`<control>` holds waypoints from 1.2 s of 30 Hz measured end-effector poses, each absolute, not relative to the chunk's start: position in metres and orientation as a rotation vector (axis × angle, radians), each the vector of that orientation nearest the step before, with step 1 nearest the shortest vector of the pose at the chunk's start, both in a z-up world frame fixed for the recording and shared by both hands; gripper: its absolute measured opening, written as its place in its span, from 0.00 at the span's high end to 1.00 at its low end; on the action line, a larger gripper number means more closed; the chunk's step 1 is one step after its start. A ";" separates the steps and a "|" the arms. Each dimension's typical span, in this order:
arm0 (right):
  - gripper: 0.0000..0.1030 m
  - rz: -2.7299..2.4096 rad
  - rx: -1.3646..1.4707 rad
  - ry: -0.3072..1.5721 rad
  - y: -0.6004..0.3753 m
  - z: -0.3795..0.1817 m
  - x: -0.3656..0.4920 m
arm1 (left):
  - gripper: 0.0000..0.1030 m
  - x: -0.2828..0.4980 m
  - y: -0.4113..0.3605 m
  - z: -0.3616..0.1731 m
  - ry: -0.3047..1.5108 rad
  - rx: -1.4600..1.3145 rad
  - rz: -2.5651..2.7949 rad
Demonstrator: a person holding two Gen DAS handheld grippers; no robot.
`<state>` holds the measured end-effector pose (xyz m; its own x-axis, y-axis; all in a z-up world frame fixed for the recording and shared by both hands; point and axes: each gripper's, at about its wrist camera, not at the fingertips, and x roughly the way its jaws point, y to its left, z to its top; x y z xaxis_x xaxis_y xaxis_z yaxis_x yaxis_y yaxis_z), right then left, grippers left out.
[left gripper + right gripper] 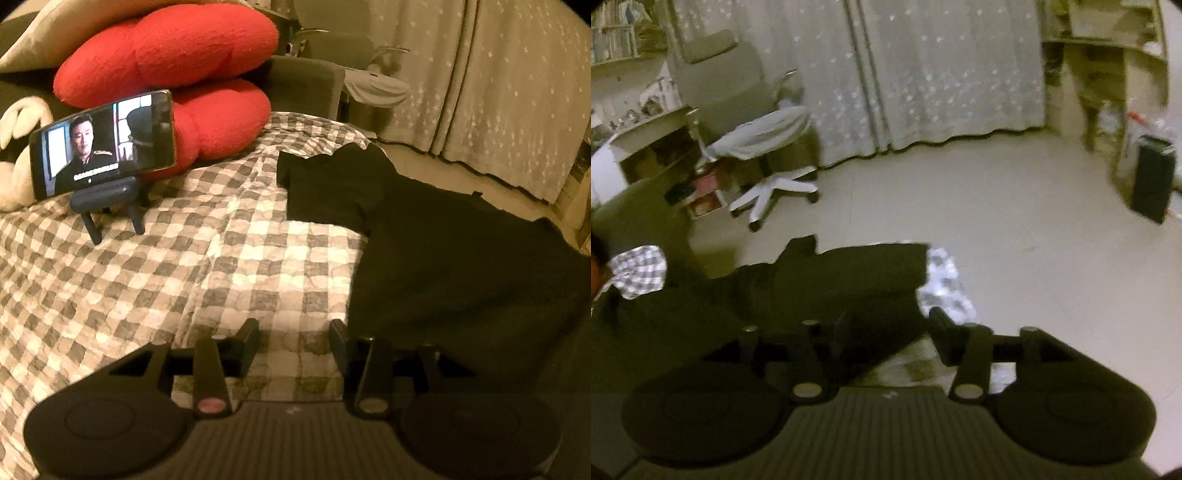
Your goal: Fold clothes
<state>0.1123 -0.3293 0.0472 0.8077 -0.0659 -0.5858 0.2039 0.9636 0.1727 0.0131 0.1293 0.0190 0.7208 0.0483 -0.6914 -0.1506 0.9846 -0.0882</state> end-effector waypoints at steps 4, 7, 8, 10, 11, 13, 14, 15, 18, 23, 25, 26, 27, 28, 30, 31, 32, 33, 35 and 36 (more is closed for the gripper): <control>0.50 -0.162 0.217 0.645 -0.328 0.048 0.110 | 0.57 0.010 0.135 0.023 0.754 -0.169 0.122; 0.50 -0.078 0.173 0.662 -0.315 0.055 0.101 | 0.57 0.009 0.137 0.023 0.761 -0.179 0.117; 0.50 -0.049 0.156 0.667 -0.310 0.057 0.098 | 0.57 0.008 0.137 0.024 0.762 -0.183 0.115; 0.50 0.026 0.079 0.661 -0.290 0.062 0.086 | 0.57 0.007 0.136 0.024 0.761 -0.185 0.114; 0.50 0.052 0.044 0.662 -0.280 0.062 0.082 | 0.57 0.006 0.135 0.024 0.759 -0.186 0.112; 0.50 0.100 -0.015 0.664 -0.259 0.061 0.072 | 0.57 0.004 0.132 0.025 0.760 -0.188 0.090; 0.50 0.138 -0.033 0.672 -0.247 0.060 0.067 | 0.57 0.002 0.131 0.025 0.760 -0.189 0.079; 0.50 0.176 -0.051 0.680 -0.235 0.059 0.061 | 0.57 0.001 0.129 0.026 0.759 -0.183 0.075; 0.50 0.273 -0.078 0.693 -0.205 0.057 0.044 | 0.56 -0.004 0.129 0.027 0.758 -0.180 0.072; 0.50 0.321 -0.096 0.707 -0.177 0.054 0.016 | 0.55 -0.015 0.131 0.026 0.772 -0.198 0.065; 0.50 0.325 -0.080 0.717 -0.176 0.052 0.003 | 0.51 -0.021 0.133 0.026 0.780 -0.206 0.073; 0.50 0.328 -0.073 0.719 -0.176 0.051 -0.004 | 0.48 -0.024 0.134 0.026 0.784 -0.210 0.078; 0.50 0.330 -0.067 0.722 -0.176 0.049 -0.012 | 0.47 -0.027 0.135 0.026 0.784 -0.215 0.080; 0.50 0.327 -0.074 0.722 -0.175 0.047 -0.022 | 0.47 -0.031 0.136 0.026 0.783 -0.220 0.083; 0.50 0.304 -0.091 0.711 -0.174 0.043 -0.043 | 0.47 -0.038 0.138 0.026 0.783 -0.229 0.078; 0.50 0.274 -0.079 0.702 -0.178 0.041 -0.052 | 0.47 -0.041 0.139 0.026 0.782 -0.234 0.078; 0.50 0.244 -0.067 0.692 -0.182 0.038 -0.061 | 0.47 -0.045 0.139 0.026 0.785 -0.234 0.080; 0.50 0.215 -0.055 0.684 -0.185 0.035 -0.069 | 0.47 -0.048 0.140 0.025 0.789 -0.233 0.080; 0.50 0.202 -0.029 0.705 -0.195 0.026 -0.091 | 0.45 -0.054 0.142 0.025 0.799 -0.232 0.085; 0.50 0.195 -0.016 0.715 -0.200 0.022 -0.102 | 0.45 -0.057 0.143 0.025 0.801 -0.234 0.089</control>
<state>-0.1024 -0.2001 0.0218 0.7375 0.1724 -0.6530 -0.1836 0.9816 0.0519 -0.0566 0.1427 0.0252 0.6941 -0.0090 -0.7199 -0.1675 0.9705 -0.1736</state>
